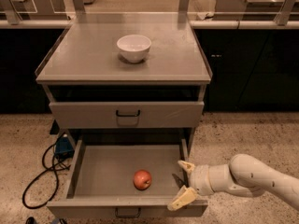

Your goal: Pick apple from middle drawer and place on counter

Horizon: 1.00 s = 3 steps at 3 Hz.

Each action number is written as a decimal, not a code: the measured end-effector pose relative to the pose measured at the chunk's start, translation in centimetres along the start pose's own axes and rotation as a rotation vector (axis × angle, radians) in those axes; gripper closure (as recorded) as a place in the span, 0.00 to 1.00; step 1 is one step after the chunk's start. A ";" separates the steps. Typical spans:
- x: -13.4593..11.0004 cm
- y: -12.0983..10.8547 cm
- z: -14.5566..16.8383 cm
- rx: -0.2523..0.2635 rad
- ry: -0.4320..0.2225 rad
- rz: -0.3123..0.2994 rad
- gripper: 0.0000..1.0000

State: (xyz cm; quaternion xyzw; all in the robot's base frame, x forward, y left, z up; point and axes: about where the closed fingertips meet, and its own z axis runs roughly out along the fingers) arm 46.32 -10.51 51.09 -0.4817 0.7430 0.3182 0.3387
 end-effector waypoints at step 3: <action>-6.1 -2.2 7.1 -0.084 -0.244 -0.010 0.00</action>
Offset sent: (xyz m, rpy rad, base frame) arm 0.0233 0.0377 0.0047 0.0732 -0.0390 -0.0130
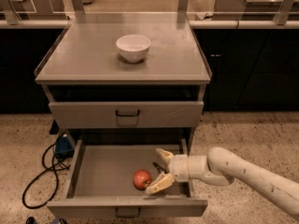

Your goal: Pick apple from middle drawer and place on counter

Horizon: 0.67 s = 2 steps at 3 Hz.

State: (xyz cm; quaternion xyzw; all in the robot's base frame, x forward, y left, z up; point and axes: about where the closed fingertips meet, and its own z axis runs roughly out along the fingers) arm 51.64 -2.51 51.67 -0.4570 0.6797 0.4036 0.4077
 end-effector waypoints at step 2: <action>2.4 -2.6 3.2 -0.170 -0.242 0.124 0.00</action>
Offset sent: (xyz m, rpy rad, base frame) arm 0.0733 -0.0203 -0.0119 -0.0961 -0.0272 -0.1846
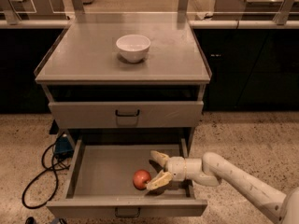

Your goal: Pick apple from middle drawer and place on counter

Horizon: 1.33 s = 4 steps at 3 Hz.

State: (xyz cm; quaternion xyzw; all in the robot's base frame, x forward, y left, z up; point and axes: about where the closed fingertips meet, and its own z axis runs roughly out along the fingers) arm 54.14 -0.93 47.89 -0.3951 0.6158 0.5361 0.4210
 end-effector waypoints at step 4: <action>-2.1 2.4 0.4 0.224 0.274 -0.240 0.00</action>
Offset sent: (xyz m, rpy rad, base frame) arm 0.0072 -0.0071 0.0063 -0.2363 -0.0954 -0.0907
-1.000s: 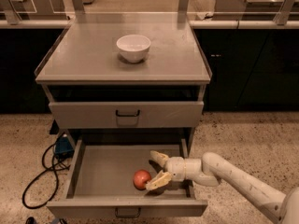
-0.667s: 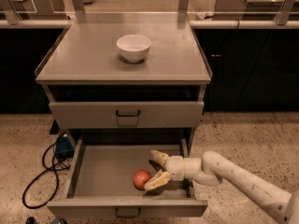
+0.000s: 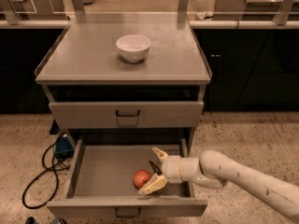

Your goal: Pick apple from middle drawer and place on counter

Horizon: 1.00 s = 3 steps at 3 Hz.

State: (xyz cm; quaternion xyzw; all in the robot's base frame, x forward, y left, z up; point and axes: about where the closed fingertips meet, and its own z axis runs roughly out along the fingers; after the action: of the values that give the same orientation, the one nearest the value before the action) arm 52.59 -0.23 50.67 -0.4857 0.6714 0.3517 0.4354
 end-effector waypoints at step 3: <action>0.4 0.5 3.2 0.066 0.243 -0.071 0.00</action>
Offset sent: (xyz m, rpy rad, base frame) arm 0.0211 0.0120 -0.0080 -0.3478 -0.0507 -0.1180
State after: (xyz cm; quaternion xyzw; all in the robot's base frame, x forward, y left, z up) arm 52.82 2.66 49.12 -0.5335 0.7129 0.2523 0.3787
